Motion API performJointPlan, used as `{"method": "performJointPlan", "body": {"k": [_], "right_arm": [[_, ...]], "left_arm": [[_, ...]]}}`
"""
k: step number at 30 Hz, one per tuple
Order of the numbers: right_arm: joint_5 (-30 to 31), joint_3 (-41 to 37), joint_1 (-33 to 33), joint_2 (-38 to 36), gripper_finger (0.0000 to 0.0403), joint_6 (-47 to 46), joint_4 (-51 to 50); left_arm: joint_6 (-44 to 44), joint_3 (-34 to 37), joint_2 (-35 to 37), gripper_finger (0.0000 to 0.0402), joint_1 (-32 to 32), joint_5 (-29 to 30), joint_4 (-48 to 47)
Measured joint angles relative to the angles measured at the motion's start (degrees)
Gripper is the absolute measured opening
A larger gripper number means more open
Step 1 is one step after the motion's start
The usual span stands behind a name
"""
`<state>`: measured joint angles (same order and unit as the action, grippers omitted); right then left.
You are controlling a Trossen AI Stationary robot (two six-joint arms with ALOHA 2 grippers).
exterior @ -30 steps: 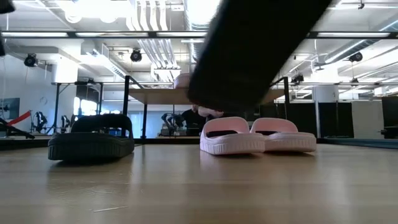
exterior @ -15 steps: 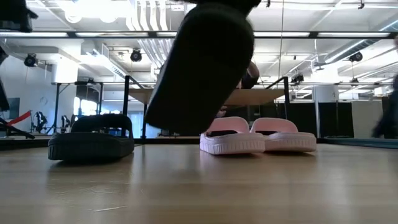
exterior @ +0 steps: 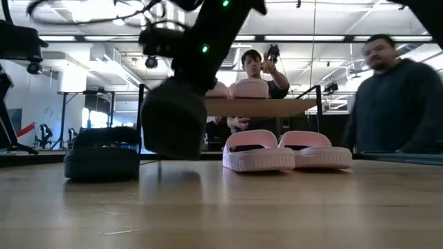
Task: Pick and place slides into the shelf
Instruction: Put the right black sandal under the shelf, then adjust the black sandals under the shelf
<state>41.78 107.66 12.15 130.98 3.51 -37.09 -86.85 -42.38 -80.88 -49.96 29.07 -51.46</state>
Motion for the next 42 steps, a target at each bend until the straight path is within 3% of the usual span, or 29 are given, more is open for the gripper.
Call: {"method": "performJointPlan", "body": {"k": [7,12,16,23,28,37,42], "right_arm": [[6.35,5.92,-0.57,6.06,0.0013,-1.26,-10.31],[4.93,5.94,-0.89,6.17,0.0019,-5.09,-12.19],[0.44,5.99,-1.14,5.37,0.0059,-7.58,-12.74],[0.23,5.94,-0.88,3.96,0.0149,-9.10,-15.31],[0.24,6.38,0.36,0.90,0.0180,-9.96,-15.54],[-1.71,5.77,1.24,-9.04,0.0170,-21.51,-19.49],[-1.81,5.33,1.48,-12.01,0.0159,-28.90,-27.52]], "left_arm": [[0.17,2.06,0.68,0.0191,0.93,0.02,0.11],[0.60,3.25,0.76,0.0191,1.26,0.24,2.37],[0.64,5.14,1.17,0.0191,1.26,0.24,7.06],[0.66,6.06,1.22,0.0191,2.03,0.96,7.99],[0.74,7.03,1.22,0.0191,4.31,1.63,8.18],[0.67,14.56,5.23,0.0191,10.01,0.04,23.73],[-2.53,18.72,11.18,0.0191,11.73,-0.48,24.87]]}}
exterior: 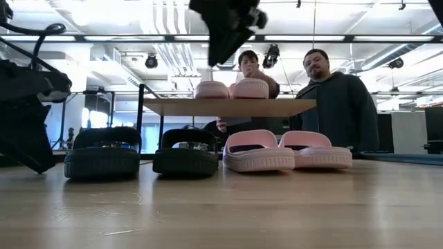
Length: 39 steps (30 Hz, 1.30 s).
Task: Pick and place slides into the shelf
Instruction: Adjust the black sandals under the shelf
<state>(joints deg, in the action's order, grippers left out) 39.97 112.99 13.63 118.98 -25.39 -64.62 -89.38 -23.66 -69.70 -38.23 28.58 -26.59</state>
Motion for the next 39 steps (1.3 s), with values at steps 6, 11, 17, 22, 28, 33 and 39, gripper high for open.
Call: {"method": "performJointPlan", "body": {"k": [6,11,17,22,28,33,39], "right_arm": [[0.60,-2.51,0.79,-2.60,0.0155,-4.64,-2.93],[0.57,-4.47,0.78,-2.71,0.0157,-6.09,-3.94],[0.59,-6.39,0.77,-2.71,0.0152,-8.05,-4.37],[0.59,-7.17,0.77,-2.71,0.0148,-8.09,-5.82],[0.77,-6.71,0.77,-2.73,0.0147,-8.15,-7.70],[-1.98,-7.30,0.77,-3.84,0.0145,-9.56,-9.31],[-15.54,-7.53,0.77,-4.44,0.0140,-9.97,-8.51]], "left_arm": [[-5.92,5.33,9.19,0.0191,2.62,0.82,-0.48],[-7.78,8.71,14.61,0.0191,5.82,1.94,0.74],[-3.11,8.90,14.81,0.0191,11.87,3.19,3.22],[5.72,8.80,11.04,0.0191,17.56,1.80,13.33],[13.05,6.27,4.33,0.0191,21.73,-1.90,16.96],[14.91,3.61,3.53,0.0191,21.62,-5.15,11.74],[17.85,-0.10,8.67,0.0191,20.08,-8.42,2.93]]}}
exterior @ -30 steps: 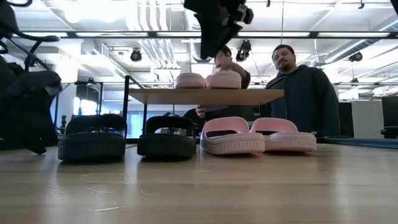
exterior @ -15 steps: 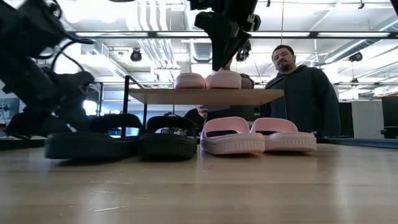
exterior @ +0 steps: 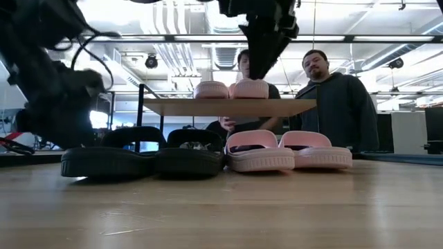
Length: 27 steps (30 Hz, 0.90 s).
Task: Pick and place slides into the shelf
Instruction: Adjust the black sandals under the shelf
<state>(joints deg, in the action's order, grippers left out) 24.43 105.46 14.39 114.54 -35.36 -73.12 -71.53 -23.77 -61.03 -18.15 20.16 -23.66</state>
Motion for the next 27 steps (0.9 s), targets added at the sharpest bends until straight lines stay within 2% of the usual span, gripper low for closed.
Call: {"method": "performJointPlan", "body": {"k": [3,5,11,16,22,27], "right_arm": [[-8.66,-0.43,0.02,0.00,0.0132,-2.53,2.04],[-11.08,-1.07,0.41,-0.02,0.0125,-4.41,4.50],[-8.41,-1.45,1.31,-0.02,0.0109,-7.14,6.09],[-6.40,-1.45,1.20,-0.02,0.0100,-7.76,6.03],[-6.36,-1.45,1.24,-0.02,0.0098,-7.68,6.05],[-6.30,-1.47,1.22,-0.02,0.0102,-6.34,5.98]], "left_arm": [[-0.02,-1.80,1.49,0.0191,-2.28,-1.01,0.31],[-0.09,-2.84,1.54,0.0191,-4.71,-2.54,0.41],[-0.06,-7.00,-4.44,0.0191,-15.39,-4.23,8.31],[0.03,-12.40,-14.35,0.0191,-22.47,-3.41,7.74],[-0.04,-19.35,-25.93,0.0191,-24.01,-2.89,7.95],[0.17,-23.12,-31.79,0.0191,-23.41,1.48,8.23]]}}
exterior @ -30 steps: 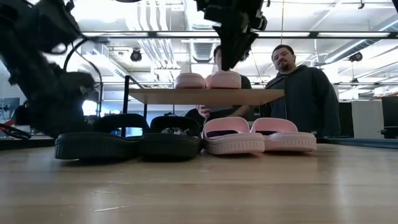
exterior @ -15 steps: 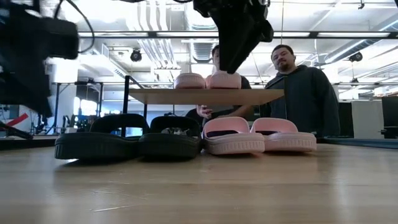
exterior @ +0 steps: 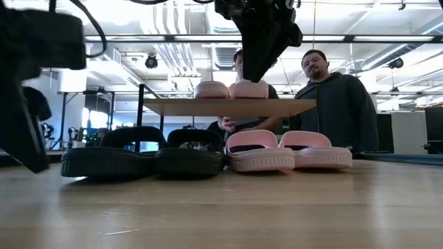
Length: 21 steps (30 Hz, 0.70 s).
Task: Pick and place slides into the shelf
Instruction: Adjust the black sandals under the shelf
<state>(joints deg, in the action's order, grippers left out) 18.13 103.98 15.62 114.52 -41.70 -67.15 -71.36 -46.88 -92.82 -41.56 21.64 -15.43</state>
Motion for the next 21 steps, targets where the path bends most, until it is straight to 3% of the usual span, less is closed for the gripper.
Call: {"method": "performJointPlan", "body": {"k": [13,18,21], "right_arm": [[1.28,0.00,0.37,0.00,0.0095,0.37,-0.12],[1.33,0.00,0.62,0.00,0.0097,0.45,-0.23],[-1.94,0.00,1.06,0.00,0.0094,2.58,0.12]], "left_arm": [[4.82,1.10,-1.81,0.0191,7.51,2.78,-0.19],[5.78,1.06,-0.66,0.0191,8.42,-0.56,-1.85],[3.67,0.64,1.92,0.0191,5.94,-2.74,-6.52]]}}
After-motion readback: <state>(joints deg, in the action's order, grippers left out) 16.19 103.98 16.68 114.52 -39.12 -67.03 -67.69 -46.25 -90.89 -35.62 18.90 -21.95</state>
